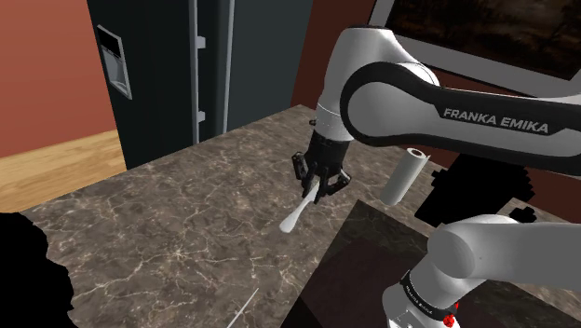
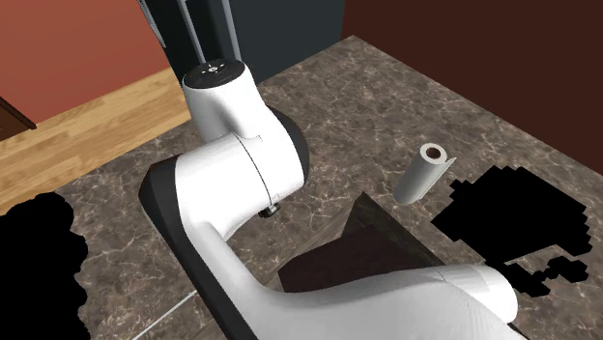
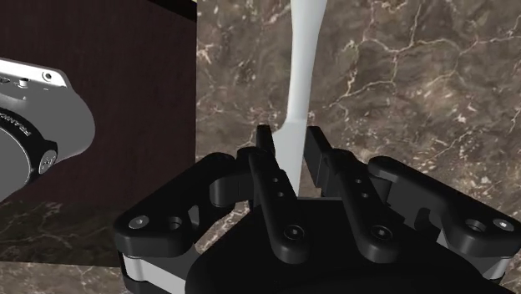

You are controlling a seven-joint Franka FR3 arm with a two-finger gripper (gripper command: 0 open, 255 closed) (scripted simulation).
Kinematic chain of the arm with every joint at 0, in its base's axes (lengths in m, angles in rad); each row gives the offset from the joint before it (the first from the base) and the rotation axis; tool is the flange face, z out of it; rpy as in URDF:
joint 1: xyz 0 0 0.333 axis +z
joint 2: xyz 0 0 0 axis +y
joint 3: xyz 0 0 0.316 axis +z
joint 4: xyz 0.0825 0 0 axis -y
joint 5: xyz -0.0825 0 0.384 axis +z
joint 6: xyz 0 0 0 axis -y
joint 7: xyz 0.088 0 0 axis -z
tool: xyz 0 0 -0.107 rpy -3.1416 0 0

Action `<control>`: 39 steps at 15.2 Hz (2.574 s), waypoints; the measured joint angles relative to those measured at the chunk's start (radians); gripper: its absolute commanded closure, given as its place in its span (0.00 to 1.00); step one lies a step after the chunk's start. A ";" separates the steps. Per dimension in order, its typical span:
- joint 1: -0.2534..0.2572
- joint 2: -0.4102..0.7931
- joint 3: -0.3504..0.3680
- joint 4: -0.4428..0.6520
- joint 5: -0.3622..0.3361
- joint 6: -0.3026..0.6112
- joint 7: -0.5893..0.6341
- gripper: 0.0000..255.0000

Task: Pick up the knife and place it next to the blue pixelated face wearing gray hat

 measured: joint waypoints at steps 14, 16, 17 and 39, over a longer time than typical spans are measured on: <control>-0.020 0.017 -0.071 0.181 -0.061 -0.169 0.021 1.00; -0.024 0.023 -0.081 0.212 -0.070 -0.196 0.024 1.00; -0.026 0.024 -0.086 0.224 -0.074 -0.207 0.024 1.00; -0.075 0.148 -0.132 0.593 -0.148 -0.460 0.076 1.00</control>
